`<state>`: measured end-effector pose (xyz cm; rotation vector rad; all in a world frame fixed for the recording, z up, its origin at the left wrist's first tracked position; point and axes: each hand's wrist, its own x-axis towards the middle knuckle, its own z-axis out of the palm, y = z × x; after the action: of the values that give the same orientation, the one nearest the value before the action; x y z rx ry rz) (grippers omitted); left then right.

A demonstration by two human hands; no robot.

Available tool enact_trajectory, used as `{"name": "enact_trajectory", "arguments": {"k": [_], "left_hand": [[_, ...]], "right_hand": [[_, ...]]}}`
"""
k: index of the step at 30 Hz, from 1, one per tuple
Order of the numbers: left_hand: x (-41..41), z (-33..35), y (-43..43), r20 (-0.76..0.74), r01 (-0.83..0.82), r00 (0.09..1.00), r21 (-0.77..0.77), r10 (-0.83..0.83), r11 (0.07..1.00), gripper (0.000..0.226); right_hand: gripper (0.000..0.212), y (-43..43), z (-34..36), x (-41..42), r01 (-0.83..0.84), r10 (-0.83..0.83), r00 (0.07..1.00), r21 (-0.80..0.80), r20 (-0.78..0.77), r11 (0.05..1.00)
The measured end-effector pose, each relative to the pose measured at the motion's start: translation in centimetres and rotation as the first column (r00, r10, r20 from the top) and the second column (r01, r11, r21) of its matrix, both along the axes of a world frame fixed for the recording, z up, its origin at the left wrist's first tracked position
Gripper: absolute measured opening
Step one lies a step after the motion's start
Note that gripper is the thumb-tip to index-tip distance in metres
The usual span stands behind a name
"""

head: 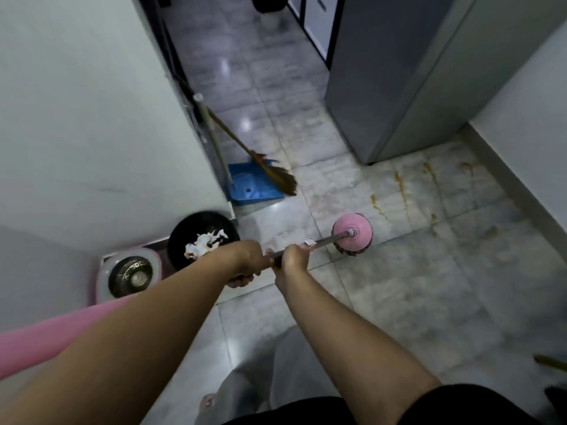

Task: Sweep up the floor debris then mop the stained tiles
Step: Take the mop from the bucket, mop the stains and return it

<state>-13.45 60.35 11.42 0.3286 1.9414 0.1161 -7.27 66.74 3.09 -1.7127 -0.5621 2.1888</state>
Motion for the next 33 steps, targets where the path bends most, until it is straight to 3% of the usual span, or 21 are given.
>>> {"name": "enact_trajectory", "arguments": {"k": [11, 18, 22, 26, 29, 33], "left_hand": [[1.6, -7.0, 20.1, 0.097, -0.044, 0.994, -0.085, 0.053, 0.995, 0.034], [2.0, -13.4, 25.4, 0.103, -0.052, 0.993, -0.118, 0.064, 0.992, 0.016], [2.0, -16.9, 27.0, 0.109, -0.037, 0.993, -0.114, 0.050, 0.993, 0.005], [2.6, -20.3, 26.7, 0.154, -0.110, 0.980, -0.119, 0.128, 0.987, 0.017], [2.8, -21.8, 25.6, 0.187, -0.077, 0.979, -0.035, 0.082, 0.996, 0.034], [1.6, -22.2, 23.1, 0.438, -0.175, 0.872, -0.134, 0.217, 0.975, 0.046]], "right_hand": [[0.065, 18.8, -10.0, 2.1, -0.033, 0.045, 0.996, -0.159, 0.072, 0.987], [0.050, 24.4, -14.8, 1.9, -0.089, 0.112, 0.989, -0.230, 0.092, 0.969], [0.060, 26.5, -17.6, 2.1, -0.163, 0.190, 0.978, -0.258, 0.082, 0.952], [0.058, 27.6, -20.3, 2.6, -0.237, 0.269, 0.957, -0.241, 0.107, 0.941], [0.061, 27.7, -22.0, 3.0, -0.271, 0.311, 0.932, -0.210, 0.184, 0.939], [0.057, 27.5, -23.2, 3.6, -0.194, 0.215, 0.956, -0.121, 0.201, 0.974]]}}
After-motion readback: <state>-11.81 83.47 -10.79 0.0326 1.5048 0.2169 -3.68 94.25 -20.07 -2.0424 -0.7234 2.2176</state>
